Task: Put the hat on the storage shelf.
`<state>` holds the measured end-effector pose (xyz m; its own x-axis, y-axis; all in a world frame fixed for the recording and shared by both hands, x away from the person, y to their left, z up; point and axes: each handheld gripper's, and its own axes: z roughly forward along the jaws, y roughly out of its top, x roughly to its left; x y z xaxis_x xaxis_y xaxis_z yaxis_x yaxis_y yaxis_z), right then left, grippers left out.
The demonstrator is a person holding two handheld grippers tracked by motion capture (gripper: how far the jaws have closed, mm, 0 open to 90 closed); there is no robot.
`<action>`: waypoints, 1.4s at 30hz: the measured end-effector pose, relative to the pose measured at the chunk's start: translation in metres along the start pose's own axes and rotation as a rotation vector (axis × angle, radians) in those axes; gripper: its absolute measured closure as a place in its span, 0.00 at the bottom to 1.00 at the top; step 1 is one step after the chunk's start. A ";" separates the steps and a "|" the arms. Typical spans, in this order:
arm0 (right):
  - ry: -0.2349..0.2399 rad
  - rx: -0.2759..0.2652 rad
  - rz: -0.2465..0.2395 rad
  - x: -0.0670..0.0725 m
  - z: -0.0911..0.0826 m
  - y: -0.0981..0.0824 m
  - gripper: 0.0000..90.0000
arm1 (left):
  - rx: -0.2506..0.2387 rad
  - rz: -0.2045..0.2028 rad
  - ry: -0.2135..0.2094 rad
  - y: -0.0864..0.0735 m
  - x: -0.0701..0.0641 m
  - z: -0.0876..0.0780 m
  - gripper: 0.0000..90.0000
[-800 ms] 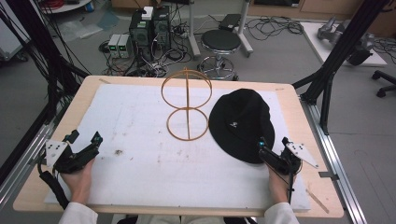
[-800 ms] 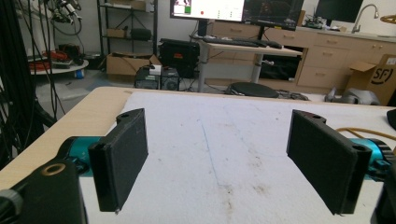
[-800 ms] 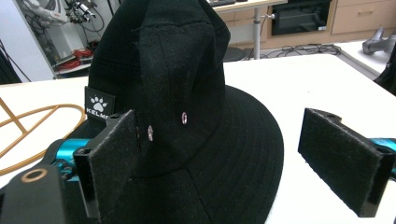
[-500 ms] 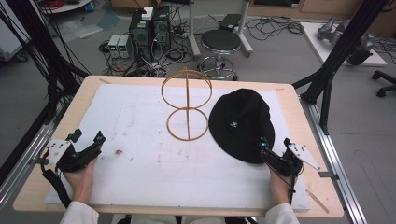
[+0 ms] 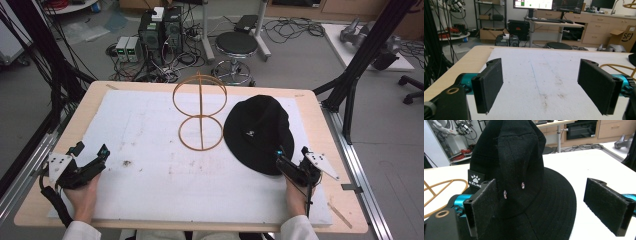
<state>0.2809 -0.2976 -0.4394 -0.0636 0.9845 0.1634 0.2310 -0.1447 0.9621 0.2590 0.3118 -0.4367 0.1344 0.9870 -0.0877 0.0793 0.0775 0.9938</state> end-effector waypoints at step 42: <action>0.088 -0.038 -0.084 0.025 0.022 0.032 0.13 | 0.032 0.012 -0.043 -0.002 -0.003 0.008 0.23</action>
<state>0.3082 -0.2752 -0.4092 -0.1661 0.9811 0.0991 0.1842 -0.0678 0.9806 0.2664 0.3072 -0.4394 0.1779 0.9808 -0.0796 0.1088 0.0608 0.9922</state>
